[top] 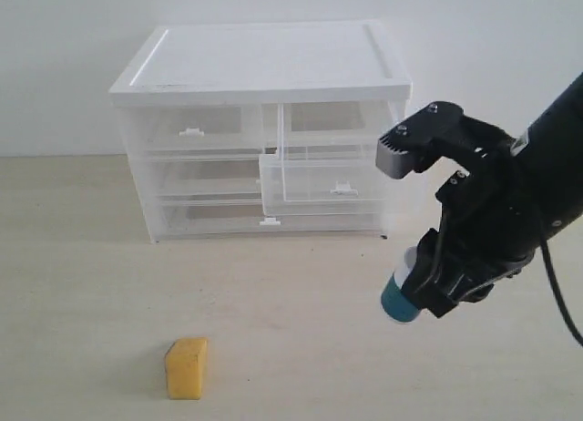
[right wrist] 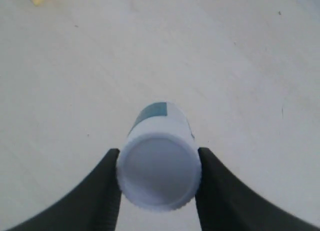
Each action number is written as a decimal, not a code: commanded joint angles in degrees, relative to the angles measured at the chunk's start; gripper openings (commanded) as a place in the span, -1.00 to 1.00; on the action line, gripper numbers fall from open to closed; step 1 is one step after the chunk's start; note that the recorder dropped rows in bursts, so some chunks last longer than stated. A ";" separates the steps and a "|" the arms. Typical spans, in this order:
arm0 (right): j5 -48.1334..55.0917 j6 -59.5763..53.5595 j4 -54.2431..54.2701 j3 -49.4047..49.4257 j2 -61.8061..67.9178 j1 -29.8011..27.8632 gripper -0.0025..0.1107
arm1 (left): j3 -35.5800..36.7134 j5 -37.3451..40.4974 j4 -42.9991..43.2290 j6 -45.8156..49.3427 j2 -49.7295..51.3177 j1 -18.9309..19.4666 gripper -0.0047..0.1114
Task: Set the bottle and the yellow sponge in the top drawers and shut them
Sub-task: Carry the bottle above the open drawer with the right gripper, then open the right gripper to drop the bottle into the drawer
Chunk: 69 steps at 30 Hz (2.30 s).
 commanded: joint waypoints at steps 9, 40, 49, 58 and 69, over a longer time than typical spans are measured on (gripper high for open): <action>11.55 -67.58 45.18 -5.47 -0.82 -17.38 -0.96 | 0.20 -0.55 -0.69 -0.23 -0.22 0.17 -0.85; 17.14 -74.19 60.75 -23.65 28.95 -18.95 -0.96 | 0.20 -0.55 -0.69 -0.23 -0.22 0.17 -0.85; 14.78 -72.30 61.61 -23.65 29.09 -18.95 -0.48 | 0.20 -0.55 -0.69 -0.23 -0.22 0.17 -0.85; 8.55 -68.79 61.61 -23.65 29.09 -18.95 0.21 | 0.20 -0.55 -0.69 -0.23 -0.22 0.17 -0.85; 6.89 -64.66 61.61 -23.65 26.72 -18.95 0.21 | 0.20 -0.55 -0.69 -0.23 -0.22 0.17 -0.85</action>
